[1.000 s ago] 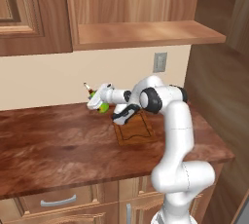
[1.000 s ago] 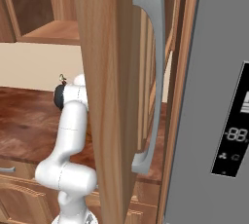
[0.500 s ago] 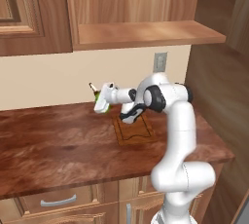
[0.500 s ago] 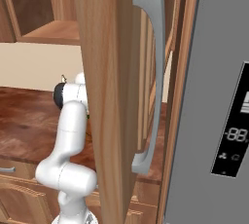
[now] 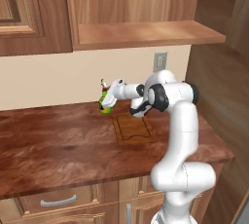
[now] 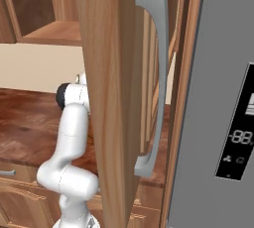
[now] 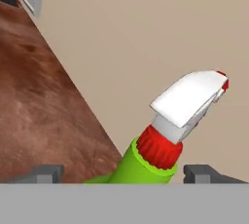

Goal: Grab the spray bottle from the cabinet, then place it next to the cutting board for sanitizing. Then grab the dish brush from the countertop next to the sink and place it next to the cutting board.

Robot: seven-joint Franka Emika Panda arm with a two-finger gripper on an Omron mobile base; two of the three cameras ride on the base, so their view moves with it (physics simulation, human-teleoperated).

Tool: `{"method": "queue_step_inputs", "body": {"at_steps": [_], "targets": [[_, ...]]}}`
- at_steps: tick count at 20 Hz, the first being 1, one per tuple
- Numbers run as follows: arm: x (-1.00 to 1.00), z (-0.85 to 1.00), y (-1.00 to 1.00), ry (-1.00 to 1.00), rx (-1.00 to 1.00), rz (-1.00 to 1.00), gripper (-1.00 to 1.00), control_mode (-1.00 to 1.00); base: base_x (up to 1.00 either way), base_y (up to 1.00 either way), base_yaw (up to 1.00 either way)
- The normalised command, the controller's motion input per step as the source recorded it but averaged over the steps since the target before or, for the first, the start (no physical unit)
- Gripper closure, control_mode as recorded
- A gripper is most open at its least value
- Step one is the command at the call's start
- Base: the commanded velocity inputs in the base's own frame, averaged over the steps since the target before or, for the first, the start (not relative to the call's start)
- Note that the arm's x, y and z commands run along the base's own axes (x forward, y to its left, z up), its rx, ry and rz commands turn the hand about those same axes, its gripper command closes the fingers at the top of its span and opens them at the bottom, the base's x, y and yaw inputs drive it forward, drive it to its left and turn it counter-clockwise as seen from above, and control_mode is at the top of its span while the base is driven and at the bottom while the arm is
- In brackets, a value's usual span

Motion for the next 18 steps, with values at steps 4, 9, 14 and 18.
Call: {"method": "queue_step_inputs", "body": {"at_steps": [4,9,14,18], "targets": [[-0.04,-0.23,-0.71,-0.10,0.20,0.00,-1.00,-1.00,0.00,0.00,0.00],[-0.33,-0.03,-0.18,-0.12,0.05,-0.01,-1.00,-1.00,0.00,0.00,0.00],[-0.83,0.00,-0.24,-0.11,0.00,-0.06,-1.00,-1.00,0.00,0.00,0.00],[-0.97,0.03,-0.65,-0.14,0.04,-0.05,-1.00,-1.00,0.00,0.00,0.00]]}}
